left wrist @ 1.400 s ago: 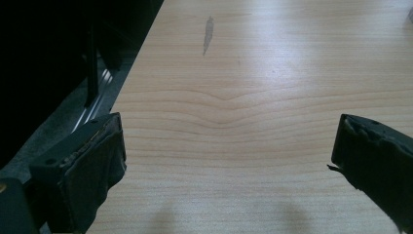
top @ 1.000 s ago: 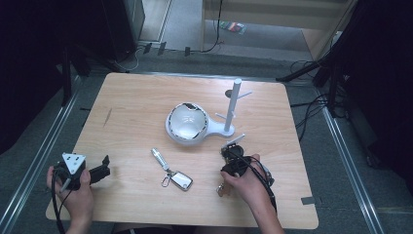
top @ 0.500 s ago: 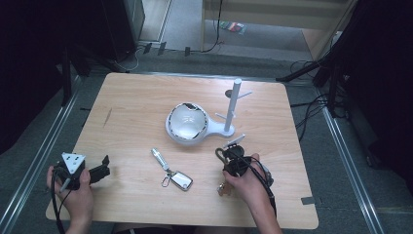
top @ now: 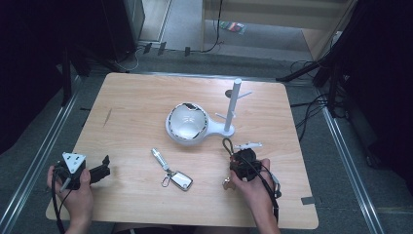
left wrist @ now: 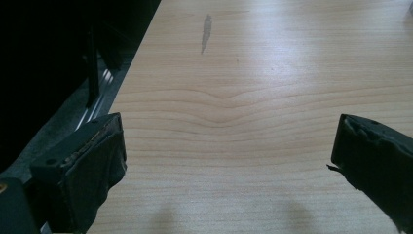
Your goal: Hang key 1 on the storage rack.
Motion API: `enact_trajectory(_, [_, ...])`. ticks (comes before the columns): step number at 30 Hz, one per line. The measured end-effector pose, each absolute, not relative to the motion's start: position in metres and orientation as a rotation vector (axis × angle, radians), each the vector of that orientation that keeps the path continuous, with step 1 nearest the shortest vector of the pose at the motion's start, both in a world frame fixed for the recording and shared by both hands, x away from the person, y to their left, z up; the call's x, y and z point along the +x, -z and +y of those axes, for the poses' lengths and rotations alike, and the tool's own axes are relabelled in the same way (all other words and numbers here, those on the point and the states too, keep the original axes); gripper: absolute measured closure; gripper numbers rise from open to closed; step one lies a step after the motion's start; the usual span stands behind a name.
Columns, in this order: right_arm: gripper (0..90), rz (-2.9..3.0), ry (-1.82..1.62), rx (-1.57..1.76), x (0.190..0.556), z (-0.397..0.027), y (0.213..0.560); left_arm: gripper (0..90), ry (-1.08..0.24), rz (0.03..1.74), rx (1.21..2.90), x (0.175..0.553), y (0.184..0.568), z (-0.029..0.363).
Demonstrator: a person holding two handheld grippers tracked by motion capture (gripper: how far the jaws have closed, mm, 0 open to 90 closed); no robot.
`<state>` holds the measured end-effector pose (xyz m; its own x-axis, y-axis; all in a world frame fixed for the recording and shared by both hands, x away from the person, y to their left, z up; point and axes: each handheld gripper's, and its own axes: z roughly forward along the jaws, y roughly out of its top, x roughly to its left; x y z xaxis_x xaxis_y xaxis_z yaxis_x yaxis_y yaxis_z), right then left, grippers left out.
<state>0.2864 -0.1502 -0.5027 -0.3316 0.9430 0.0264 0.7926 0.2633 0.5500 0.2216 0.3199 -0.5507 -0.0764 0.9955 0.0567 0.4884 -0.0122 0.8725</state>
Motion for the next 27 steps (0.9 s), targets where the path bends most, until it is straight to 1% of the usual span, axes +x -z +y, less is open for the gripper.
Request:
enact_trajectory(9, [69.4,2.074,-0.855,1.589,0.280,-0.165,0.486,0.0,-1.011,1.625,1.561,0.221,0.551,0.321])
enact_trajectory(27, [69.4,1.907,-0.950,1.532,0.274,-0.175,0.474,0.0,-1.018,1.615,1.563,0.220,0.551,0.320])
